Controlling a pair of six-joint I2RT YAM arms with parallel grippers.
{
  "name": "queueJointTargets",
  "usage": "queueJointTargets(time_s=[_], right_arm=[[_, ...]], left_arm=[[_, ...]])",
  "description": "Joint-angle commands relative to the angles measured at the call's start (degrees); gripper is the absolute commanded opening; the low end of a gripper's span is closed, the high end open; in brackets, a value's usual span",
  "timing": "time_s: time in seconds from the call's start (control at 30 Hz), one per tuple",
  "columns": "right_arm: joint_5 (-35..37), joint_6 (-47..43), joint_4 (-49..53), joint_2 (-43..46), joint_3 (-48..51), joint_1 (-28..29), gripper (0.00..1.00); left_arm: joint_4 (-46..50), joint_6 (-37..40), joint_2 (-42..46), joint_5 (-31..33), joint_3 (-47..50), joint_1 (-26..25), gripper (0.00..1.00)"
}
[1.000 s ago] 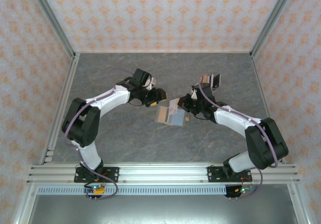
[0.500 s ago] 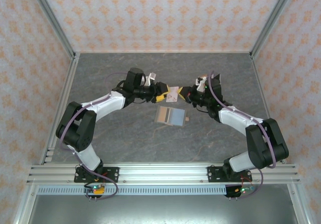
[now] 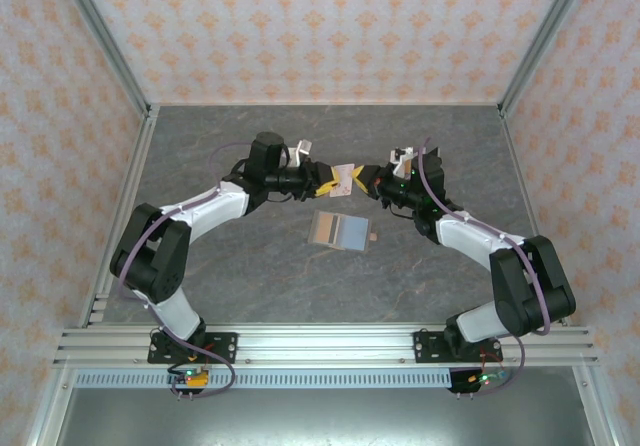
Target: Take the credit cards out of the card holder
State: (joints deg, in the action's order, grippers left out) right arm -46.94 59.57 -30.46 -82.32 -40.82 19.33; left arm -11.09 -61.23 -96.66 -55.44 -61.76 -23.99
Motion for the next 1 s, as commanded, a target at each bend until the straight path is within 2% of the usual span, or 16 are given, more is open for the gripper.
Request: queueJointTargets(time_s=[0.0, 0.1, 0.17, 0.37, 0.5, 0.57, 0.8, 0.97], right_arm=[[0.33, -0.68, -1.55, 0.89, -0.8, -0.17, 0.0], [0.36, -0.86, -1.53, 0.85, -0.84, -0.2, 0.0], [0.18, -0.79, -1.53, 0.86, -1.02, -0.17, 0.0], [-1.19, 0.43, -3.03, 0.38, -1.46, -0.18, 0.0], [-1.92, 1.34, -4.08, -0.23, -1.7, -0.18, 0.0], [-2.41, 2.43, -5.67, -0.9, -1.65, -0.17, 0.0], [-2.96, 5.28, -10.62, -2.26, -0.68, -0.17, 0.06], [-3.16, 6.69, -11.06, -2.66, -0.75, -0.18, 0.17]], left_arm=[[6.44, 4.93, 3.68, 1.88, -2.26, 0.37, 0.29], [15.61, 10.9, 5.03, 7.25, -3.72, 0.63, 0.35], [16.94, 12.03, 4.95, 8.12, -3.75, 0.63, 0.4], [10.19, 7.75, 3.34, 4.3, -2.58, 0.36, 0.5], [8.17, 7.0, 3.25, 2.16, -3.2, 0.08, 0.5], [7.1, 6.15, 3.19, 1.4, -3.28, -0.2, 0.46], [3.29, 3.34, 2.93, 0.17, -2.6, -0.27, 0.15], [1.17, 1.37, 3.06, 0.22, -2.14, -0.3, 0.06]])
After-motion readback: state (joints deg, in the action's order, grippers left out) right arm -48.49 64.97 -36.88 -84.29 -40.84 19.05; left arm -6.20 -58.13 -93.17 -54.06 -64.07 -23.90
